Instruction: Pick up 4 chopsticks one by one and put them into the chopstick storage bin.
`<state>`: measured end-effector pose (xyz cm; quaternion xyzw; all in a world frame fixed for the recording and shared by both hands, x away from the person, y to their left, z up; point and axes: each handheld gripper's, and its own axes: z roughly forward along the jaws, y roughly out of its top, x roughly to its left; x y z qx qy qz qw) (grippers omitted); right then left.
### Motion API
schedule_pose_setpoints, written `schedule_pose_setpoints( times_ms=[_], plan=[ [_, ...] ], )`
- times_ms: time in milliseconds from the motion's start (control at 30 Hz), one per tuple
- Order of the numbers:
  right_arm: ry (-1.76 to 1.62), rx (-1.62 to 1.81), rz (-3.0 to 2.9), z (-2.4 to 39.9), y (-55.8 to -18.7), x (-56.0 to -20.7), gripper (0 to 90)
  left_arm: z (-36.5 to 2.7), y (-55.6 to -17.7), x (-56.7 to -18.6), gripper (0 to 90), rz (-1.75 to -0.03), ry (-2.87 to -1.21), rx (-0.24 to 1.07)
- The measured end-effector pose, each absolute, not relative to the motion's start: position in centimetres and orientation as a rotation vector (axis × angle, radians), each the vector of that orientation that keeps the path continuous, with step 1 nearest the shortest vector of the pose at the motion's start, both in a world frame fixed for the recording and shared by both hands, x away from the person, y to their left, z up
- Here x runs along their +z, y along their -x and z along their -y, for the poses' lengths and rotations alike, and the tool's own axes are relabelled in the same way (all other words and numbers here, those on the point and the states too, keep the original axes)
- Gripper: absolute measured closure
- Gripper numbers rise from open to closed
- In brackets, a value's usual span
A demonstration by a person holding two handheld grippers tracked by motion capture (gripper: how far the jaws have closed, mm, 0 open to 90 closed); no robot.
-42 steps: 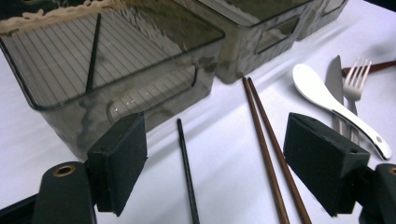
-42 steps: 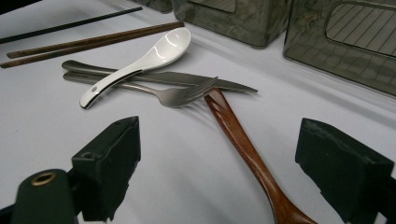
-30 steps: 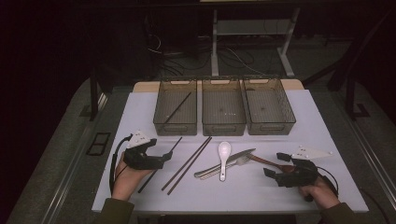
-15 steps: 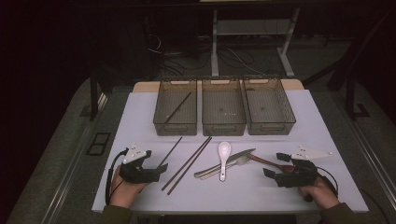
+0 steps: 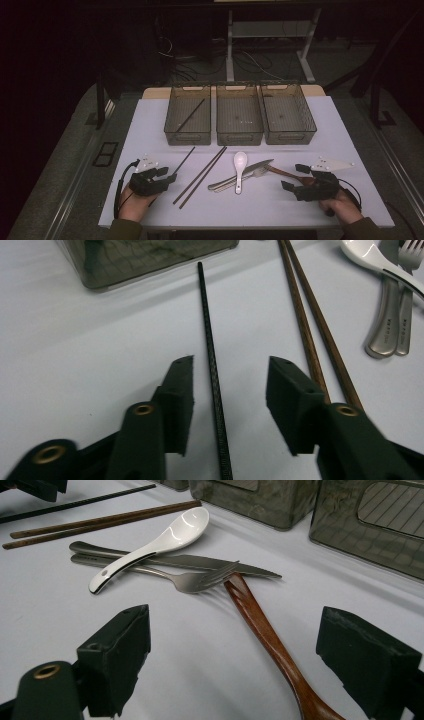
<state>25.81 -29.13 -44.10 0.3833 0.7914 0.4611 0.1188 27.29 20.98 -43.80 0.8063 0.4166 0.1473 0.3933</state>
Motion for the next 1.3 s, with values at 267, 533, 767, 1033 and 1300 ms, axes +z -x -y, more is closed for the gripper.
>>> schedule_pose_setpoints(
  times_ms=[267,533,767,1033,1300],
  plan=[
    [-1.121,1.349,-2.318,29.08,-25.80,-44.12,13.9,-20.88,-27.49,-43.94,73.6,-1.087,-2.066,0.377],
    [-1.119,1.348,-2.321,29.08,-25.81,-44.13,13.9,-20.77,-27.79,-44.29,79.6,-1.117,-2.091,0.369],
    [-1.120,1.349,-2.320,29.08,-25.80,-44.13,13.9,-20.77,-27.92,-44.53,82.4,-1.132,-2.103,0.354],
    [-1.120,1.350,-2.319,29.08,-25.81,-44.13,13.9,-20.64,-27.92,-44.58,83.5,-1.130,-2.114,0.357],
    [-1.119,1.348,-2.320,29.07,-25.80,-44.13,13.9,-20.45,-27.90,-44.45,84.4,-1.132,-2.133,0.370]
  ],
)
